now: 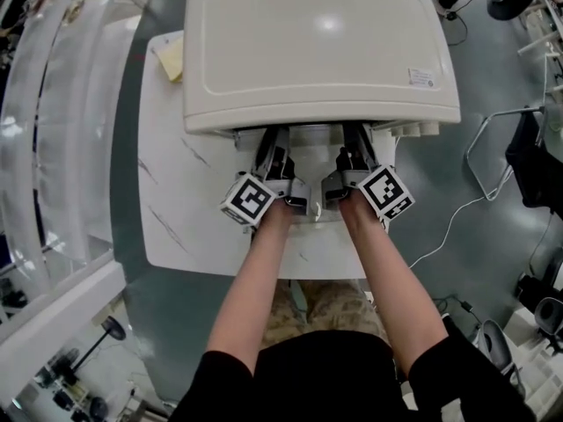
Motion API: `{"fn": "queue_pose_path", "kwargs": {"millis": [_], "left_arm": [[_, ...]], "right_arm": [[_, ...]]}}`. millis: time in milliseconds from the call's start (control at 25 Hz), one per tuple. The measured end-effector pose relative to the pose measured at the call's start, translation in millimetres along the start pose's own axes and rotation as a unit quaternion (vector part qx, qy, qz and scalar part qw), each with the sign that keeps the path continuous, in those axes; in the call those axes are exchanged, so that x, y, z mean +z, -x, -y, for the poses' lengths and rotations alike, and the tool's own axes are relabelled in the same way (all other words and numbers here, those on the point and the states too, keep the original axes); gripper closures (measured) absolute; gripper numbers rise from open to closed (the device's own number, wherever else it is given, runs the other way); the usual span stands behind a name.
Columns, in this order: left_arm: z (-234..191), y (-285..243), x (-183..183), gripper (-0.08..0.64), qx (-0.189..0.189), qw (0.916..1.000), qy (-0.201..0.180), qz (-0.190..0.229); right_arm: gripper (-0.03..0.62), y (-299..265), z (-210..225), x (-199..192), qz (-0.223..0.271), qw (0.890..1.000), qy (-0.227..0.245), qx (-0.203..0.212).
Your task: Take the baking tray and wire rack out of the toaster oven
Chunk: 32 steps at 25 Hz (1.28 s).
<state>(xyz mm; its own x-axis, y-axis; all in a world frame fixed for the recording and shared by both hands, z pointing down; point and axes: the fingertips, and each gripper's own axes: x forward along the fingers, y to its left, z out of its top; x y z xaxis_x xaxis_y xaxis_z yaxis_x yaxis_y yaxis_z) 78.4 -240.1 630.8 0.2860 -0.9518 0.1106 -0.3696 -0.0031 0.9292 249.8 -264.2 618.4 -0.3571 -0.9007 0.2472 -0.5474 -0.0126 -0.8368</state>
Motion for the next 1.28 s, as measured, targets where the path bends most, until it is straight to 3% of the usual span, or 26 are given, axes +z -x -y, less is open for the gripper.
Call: {"fn": "queue_pose_path", "kwargs": {"millis": [160,400,560,960,1160,1280], "left_arm": [[-4.1,-18.8,5.7,0.397,0.003,0.9999,0.014,0.003],[-23.8,-28.8,10.4,0.397,0.041,0.9948,0.09,0.023],[-25.0,-39.2,10.8,0.398,0.021,0.988,0.145,0.049],[-35.7,-54.7,12.7,0.399,0.038,0.9851,0.159,0.054],[-30.2,-57.9,20.0,0.459,0.005,0.9817,0.176,0.071],[-28.3,-56.4,15.7,0.471,0.0,0.9755,0.203,0.085]], "right_arm": [[0.443,-18.6,13.4,1.5,0.019,0.998,-0.064,-0.006],[0.448,-31.3,25.4,6.4,0.033,0.994,-0.106,-0.003],[0.463,-39.1,30.1,11.9,0.036,0.993,-0.116,-0.004],[0.48,-57.0,33.8,14.5,0.046,0.987,-0.154,-0.003],[0.485,-57.6,35.5,9.5,0.04,0.984,-0.173,0.002],[0.487,-54.4,37.8,12.1,0.038,0.982,-0.186,-0.003]]}}
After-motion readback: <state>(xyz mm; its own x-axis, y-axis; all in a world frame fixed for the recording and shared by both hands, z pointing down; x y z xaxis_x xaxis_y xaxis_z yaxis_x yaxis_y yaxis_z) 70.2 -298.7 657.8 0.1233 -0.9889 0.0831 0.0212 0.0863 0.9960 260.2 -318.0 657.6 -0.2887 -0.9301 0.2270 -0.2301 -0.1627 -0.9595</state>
